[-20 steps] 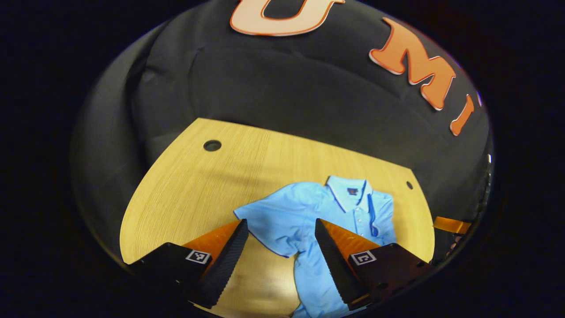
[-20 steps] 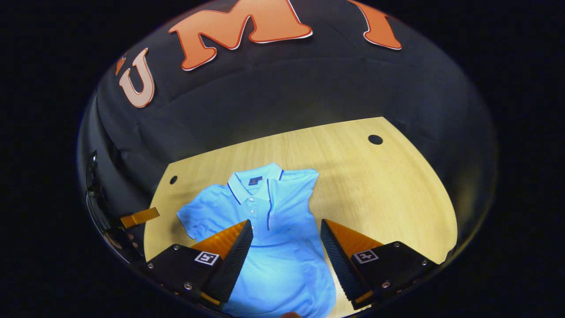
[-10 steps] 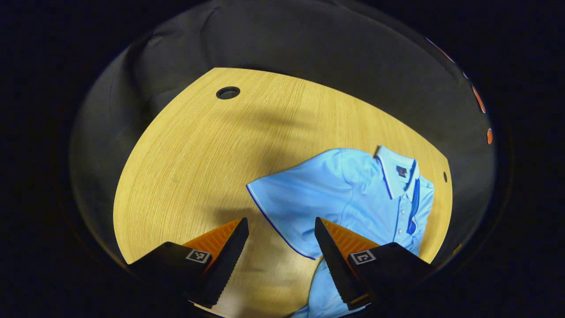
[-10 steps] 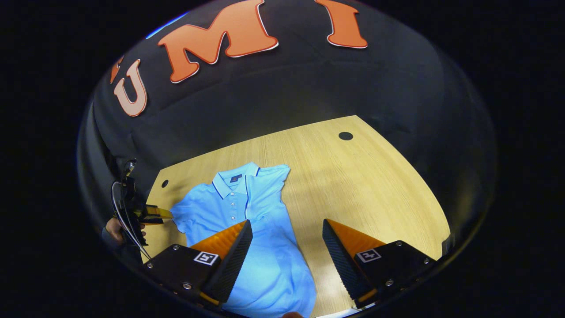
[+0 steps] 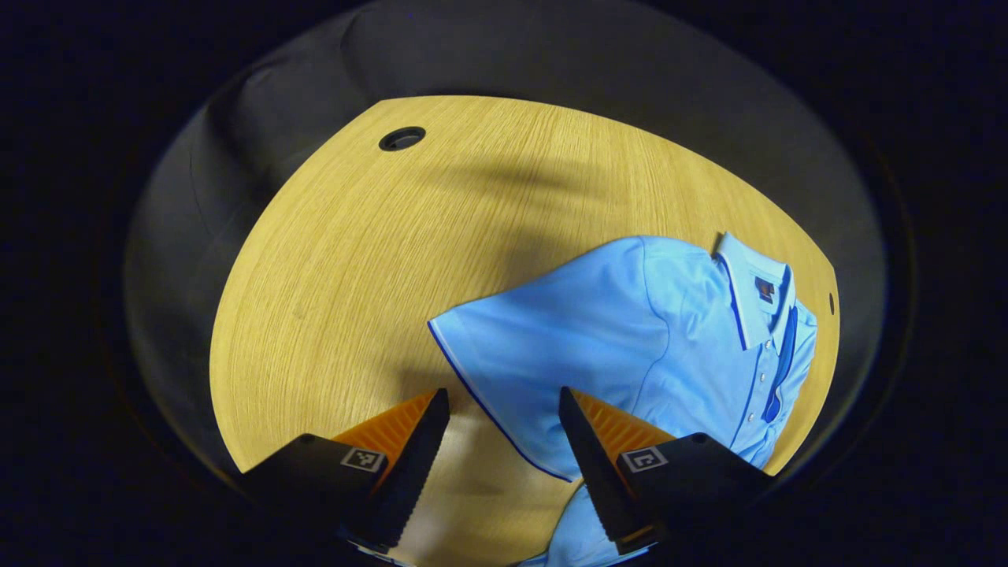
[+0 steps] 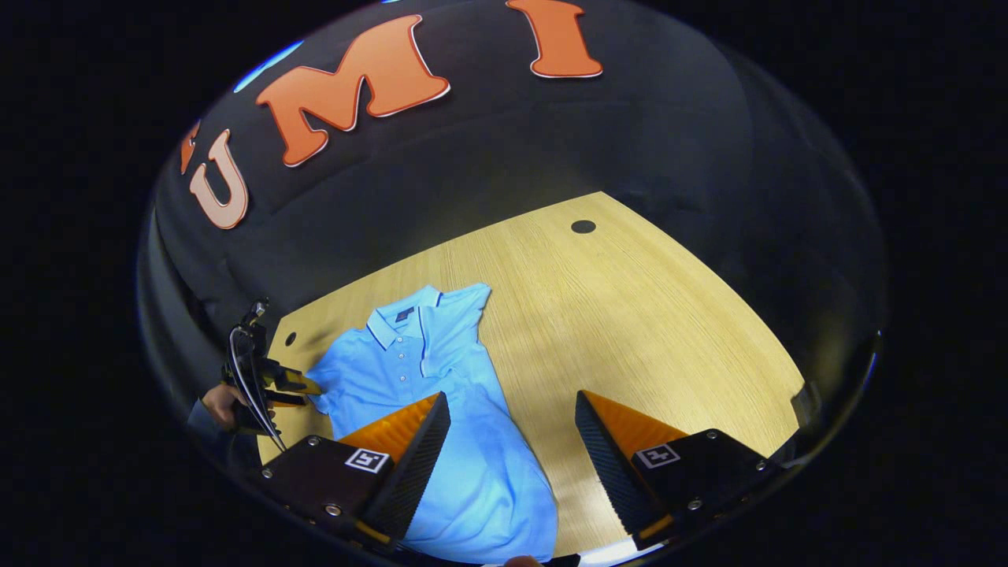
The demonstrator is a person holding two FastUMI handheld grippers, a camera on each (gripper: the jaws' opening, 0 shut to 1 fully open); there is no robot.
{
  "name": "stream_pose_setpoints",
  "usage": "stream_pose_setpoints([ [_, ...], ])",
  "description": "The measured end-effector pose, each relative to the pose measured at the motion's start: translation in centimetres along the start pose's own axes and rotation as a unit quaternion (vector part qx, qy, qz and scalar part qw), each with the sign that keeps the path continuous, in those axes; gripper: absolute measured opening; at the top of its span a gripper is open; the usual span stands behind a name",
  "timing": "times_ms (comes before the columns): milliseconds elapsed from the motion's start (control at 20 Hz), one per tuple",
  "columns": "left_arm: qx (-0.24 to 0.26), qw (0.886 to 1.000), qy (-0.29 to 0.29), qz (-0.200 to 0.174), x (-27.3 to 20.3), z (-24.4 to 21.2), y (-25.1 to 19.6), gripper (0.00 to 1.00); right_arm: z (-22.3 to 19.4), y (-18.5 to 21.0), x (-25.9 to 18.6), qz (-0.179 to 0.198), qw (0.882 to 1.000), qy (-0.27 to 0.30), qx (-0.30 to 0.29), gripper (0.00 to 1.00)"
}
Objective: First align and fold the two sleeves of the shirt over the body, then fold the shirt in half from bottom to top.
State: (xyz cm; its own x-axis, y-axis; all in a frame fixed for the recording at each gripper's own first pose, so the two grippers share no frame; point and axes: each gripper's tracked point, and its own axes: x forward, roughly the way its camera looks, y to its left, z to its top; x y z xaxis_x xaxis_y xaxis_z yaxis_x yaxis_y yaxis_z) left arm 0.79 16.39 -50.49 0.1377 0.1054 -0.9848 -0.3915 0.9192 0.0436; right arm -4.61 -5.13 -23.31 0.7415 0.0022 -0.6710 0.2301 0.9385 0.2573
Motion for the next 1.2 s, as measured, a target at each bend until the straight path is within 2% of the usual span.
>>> stream_pose_setpoints([
  [100, 0.01, 1.0, -0.008, -0.003, 0.1, 0.5, -0.7, 0.86, -0.1, -0.7, -0.5, -0.005, 1.0, -0.004, 0.009, 0.98],
  [200, 0.008, 1.0, -0.022, -0.012, 0.2, 1.2, -1.4, 0.65, -0.3, -1.2, -0.8, -0.007, 1.0, -0.009, 0.023, 0.98],
  [300, 0.0, 1.0, -0.02, -0.013, 0.3, 1.0, -2.0, 0.16, -1.1, -1.8, -1.0, -0.012, 0.999, -0.006, 0.034, 0.98],
  [450, 0.009, 0.997, -0.024, -0.07, -0.7, 1.0, -4.5, 0.1, -1.9, -2.6, -1.6, -0.017, 0.999, -0.003, 0.042, 0.98],
  [700, 0.052, 0.987, -0.09, -0.12, -4.3, 3.4, -8.7, 0.1, -3.2, -3.8, -1.8, -0.022, 0.998, 0.001, 0.06, 0.98],
  [950, 0.108, 0.976, -0.122, -0.145, -6.9, 4.3, -13.6, 0.1, -4.4, -3.7, -1.8, -0.018, 0.998, 0.004, 0.067, 0.98],
  [1200, 0.152, 0.966, -0.126, -0.166, -8.1, 4.1, -18.5, 0.1, -5.6, -4.0, -1.8, -0.028, 0.996, 0.004, 0.079, 0.98],
])
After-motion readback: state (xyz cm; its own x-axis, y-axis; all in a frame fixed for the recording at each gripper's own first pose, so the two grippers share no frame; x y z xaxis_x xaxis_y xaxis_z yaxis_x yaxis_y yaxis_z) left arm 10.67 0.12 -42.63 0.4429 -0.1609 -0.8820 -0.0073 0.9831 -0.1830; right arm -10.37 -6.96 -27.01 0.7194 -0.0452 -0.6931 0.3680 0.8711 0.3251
